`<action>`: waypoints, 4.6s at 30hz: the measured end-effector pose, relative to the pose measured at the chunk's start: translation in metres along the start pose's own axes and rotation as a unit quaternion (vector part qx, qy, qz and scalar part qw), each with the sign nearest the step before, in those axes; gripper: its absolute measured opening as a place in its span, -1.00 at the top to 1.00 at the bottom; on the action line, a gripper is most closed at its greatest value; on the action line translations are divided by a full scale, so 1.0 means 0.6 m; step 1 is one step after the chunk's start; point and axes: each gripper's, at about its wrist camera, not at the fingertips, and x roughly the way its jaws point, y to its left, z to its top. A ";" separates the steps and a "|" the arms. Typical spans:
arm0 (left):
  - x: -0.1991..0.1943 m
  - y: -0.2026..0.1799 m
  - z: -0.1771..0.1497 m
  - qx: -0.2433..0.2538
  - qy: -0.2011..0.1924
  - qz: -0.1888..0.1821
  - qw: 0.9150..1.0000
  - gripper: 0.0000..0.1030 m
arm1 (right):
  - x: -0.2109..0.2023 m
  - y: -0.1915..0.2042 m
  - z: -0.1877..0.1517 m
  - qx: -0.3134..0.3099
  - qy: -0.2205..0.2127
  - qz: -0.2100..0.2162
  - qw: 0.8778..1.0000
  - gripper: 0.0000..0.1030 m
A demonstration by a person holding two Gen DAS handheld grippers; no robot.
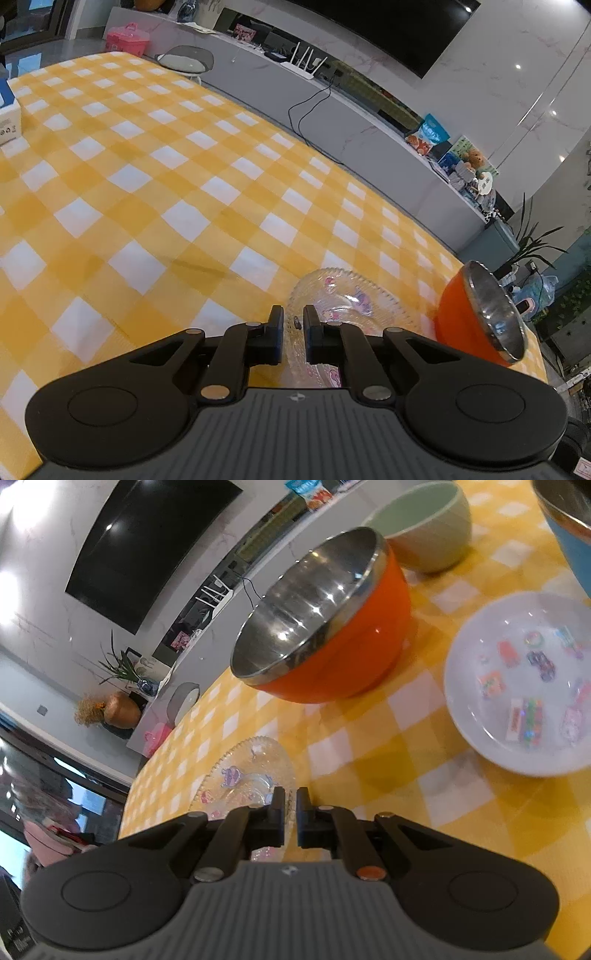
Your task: Organize plates and bowls
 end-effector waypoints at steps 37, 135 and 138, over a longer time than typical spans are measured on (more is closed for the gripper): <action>-0.205 -0.014 -0.113 -0.025 0.042 0.000 0.999 0.79 | -0.246 -0.015 -0.104 -0.014 0.050 -0.009 0.999 0.93; 0.067 -0.306 -0.137 0.154 0.088 -0.053 0.983 -0.03 | -0.206 -0.109 0.059 0.003 -0.088 -0.221 0.971 0.41; 0.081 -0.309 -0.138 0.152 0.094 -0.058 0.982 0.00 | -0.205 -0.114 0.061 0.006 -0.092 -0.220 0.971 0.54</action>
